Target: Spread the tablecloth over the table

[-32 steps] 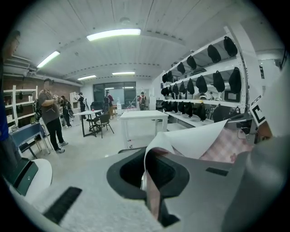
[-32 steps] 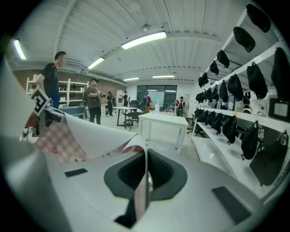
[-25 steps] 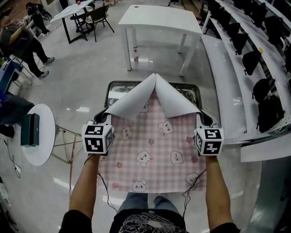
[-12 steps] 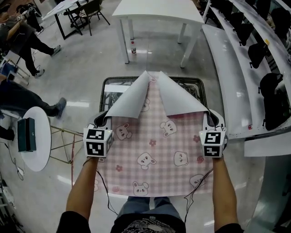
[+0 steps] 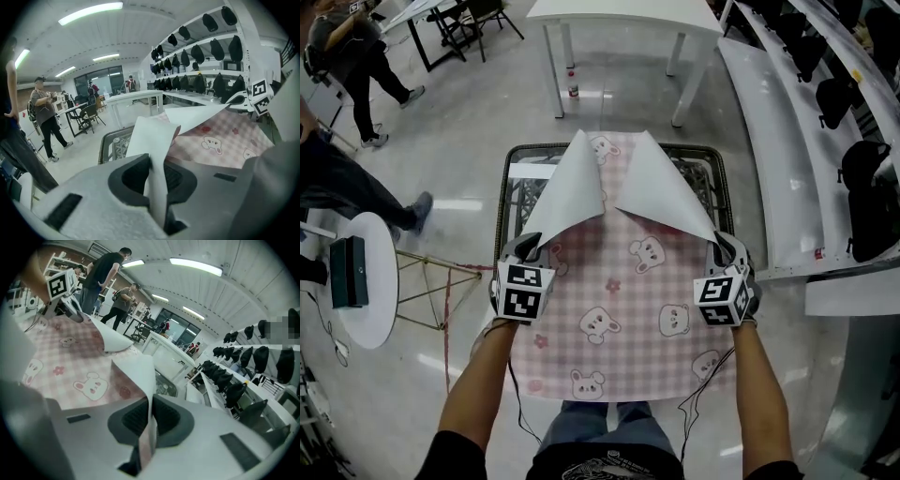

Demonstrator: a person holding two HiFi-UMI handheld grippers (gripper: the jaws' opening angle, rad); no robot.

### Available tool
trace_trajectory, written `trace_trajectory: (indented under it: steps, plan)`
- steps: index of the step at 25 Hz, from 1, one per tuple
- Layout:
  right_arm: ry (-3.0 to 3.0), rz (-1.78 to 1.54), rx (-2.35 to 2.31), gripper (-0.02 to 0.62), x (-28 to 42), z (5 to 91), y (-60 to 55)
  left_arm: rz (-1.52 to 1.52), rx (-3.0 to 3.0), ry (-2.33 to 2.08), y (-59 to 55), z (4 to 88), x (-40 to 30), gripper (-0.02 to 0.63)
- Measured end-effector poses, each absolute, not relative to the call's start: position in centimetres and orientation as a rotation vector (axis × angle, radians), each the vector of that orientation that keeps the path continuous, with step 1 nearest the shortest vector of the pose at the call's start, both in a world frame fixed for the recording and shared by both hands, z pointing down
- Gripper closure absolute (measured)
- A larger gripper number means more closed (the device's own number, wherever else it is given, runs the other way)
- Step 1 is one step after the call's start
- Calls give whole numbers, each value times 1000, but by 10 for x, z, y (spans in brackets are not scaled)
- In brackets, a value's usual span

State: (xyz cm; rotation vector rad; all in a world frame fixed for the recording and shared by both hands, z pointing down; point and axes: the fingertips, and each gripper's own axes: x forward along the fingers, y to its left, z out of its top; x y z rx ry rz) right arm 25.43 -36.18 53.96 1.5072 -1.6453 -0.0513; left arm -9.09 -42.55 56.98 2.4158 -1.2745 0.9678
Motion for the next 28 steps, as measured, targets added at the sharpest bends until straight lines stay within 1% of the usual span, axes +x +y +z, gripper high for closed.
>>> trace_trajectory:
  steps: [6,8,12,14,17,20,21,22,23,25,28]
  plan:
    - [-1616,-4,1524,577,251,570,-360,1013,2411,-1249,-421,603,-79,554]
    - [-1608,6,1534,575,251,571,-361,1037,2413,-1238,-419,610,-73,537]
    - [-1609,26,1556,571,252,567,-359,1045,2418,-1240,-415,610,-70,523]
    - [-1610,32,1556,554,251,566,-358,1041,2419,-1234,-416,608,-70,515]
    - [-1629,48,1547,488,245,564,-358,1014,2410,-1216,-417,601,-69,459]
    - [-1654,66,1542,376,238,561,-359,965,2419,-1199,-419,590,-64,345]
    - [-1660,71,1543,340,237,560,-360,952,2427,-1196,-419,586,-62,333]
    - [-1665,79,1544,315,237,560,-360,942,2433,-1196,-419,581,-61,305]
    - [-1672,87,1545,297,235,560,-361,933,2440,-1199,-419,576,-60,262]
    - [-1683,96,1538,278,232,559,-360,913,2451,-1207,-419,568,-59,210]
    - [-1693,94,1534,276,229,555,-360,891,2472,-1211,-420,559,-56,196]
